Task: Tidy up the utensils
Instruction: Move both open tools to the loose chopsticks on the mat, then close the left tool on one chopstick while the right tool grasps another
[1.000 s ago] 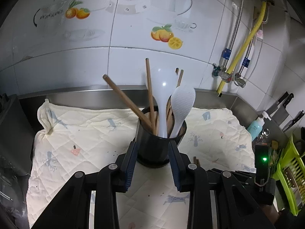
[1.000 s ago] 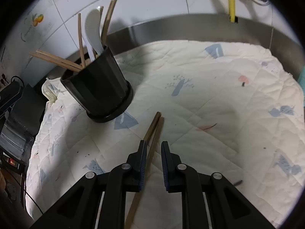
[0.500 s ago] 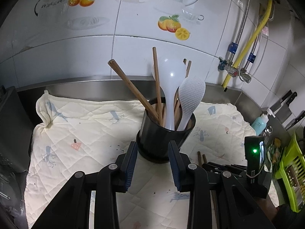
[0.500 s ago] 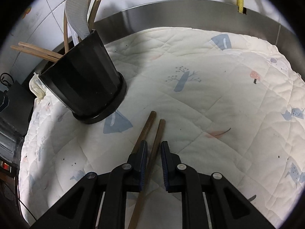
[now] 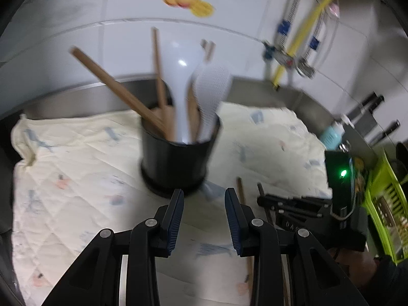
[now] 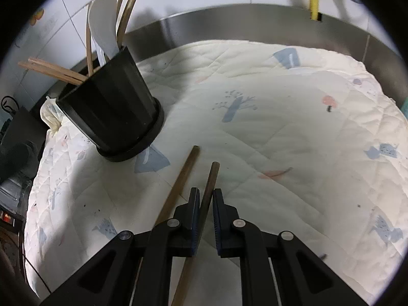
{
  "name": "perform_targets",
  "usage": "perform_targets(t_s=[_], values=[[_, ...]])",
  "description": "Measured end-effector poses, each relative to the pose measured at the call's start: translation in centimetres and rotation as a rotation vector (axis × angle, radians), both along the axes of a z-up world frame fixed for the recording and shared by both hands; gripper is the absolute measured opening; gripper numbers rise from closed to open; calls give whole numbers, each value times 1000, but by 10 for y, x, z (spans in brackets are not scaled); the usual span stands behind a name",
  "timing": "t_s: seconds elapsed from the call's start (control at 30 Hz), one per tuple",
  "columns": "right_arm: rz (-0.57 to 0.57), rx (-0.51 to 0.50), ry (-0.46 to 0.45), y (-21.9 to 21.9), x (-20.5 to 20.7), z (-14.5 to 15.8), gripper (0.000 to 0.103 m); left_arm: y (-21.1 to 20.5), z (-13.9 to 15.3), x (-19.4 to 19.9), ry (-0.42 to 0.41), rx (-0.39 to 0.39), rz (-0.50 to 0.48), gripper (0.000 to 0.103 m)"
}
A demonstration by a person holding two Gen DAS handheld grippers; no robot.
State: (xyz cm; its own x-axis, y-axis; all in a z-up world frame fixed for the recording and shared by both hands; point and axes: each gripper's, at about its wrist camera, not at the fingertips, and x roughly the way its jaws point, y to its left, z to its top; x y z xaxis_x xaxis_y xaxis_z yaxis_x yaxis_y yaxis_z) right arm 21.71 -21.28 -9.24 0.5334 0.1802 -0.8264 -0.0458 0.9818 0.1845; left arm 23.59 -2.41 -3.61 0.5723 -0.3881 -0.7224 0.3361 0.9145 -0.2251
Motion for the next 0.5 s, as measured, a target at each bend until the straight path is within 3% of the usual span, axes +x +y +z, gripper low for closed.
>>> perform_targets(t_s=[0.23, 0.5], values=[[-29, 28, -35, -20, -17, 14, 12, -49, -28, 10, 100, -28, -137, 36], [-66, 69, -71, -42, -35, 33, 12, -87, -65, 33, 194, 28, -183, 36]])
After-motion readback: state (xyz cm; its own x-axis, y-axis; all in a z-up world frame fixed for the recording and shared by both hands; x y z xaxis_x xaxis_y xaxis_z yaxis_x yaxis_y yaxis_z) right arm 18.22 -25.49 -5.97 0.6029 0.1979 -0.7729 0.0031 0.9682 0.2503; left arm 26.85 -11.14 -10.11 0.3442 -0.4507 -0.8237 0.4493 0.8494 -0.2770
